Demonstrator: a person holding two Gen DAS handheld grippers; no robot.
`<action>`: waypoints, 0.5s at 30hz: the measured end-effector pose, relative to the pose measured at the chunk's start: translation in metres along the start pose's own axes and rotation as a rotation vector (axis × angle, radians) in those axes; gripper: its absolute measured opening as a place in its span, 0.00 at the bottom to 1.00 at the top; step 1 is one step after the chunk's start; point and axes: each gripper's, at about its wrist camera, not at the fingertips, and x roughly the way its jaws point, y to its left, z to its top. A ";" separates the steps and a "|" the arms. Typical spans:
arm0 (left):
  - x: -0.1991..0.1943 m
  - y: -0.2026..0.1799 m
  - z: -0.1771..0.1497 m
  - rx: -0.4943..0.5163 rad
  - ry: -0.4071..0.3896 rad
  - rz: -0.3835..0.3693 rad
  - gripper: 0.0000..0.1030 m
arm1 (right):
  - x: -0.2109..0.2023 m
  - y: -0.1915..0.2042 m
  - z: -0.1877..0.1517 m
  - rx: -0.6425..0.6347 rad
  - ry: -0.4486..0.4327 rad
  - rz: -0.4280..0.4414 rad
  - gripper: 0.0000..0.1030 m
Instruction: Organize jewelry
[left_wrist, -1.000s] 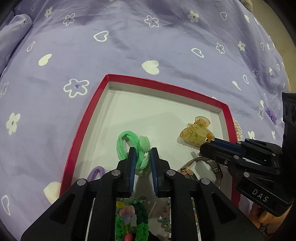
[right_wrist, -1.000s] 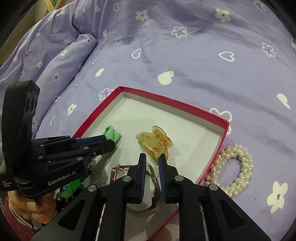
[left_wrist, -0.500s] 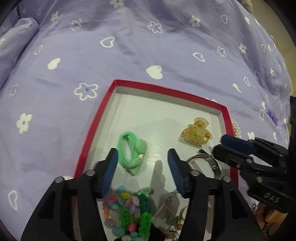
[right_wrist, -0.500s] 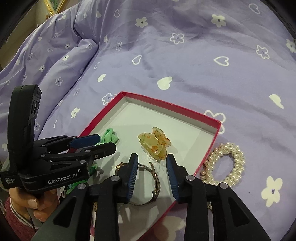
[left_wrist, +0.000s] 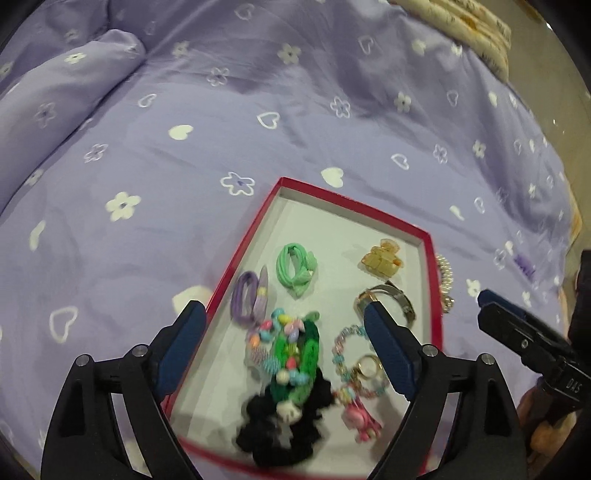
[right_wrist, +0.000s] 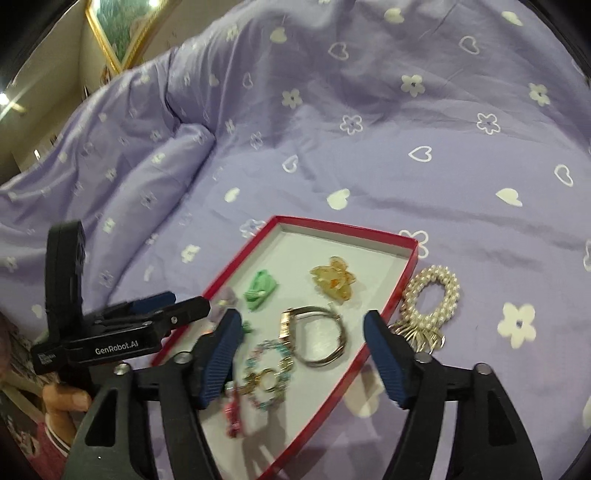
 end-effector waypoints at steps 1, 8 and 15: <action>-0.006 0.002 -0.003 -0.016 -0.007 -0.006 0.87 | -0.004 0.002 -0.003 0.005 -0.008 0.007 0.78; -0.046 0.014 -0.029 -0.094 -0.059 -0.050 0.90 | -0.030 0.009 -0.027 0.071 -0.064 0.091 0.82; -0.068 0.020 -0.059 -0.146 -0.070 -0.055 0.93 | -0.059 0.004 -0.052 0.177 -0.144 0.154 0.86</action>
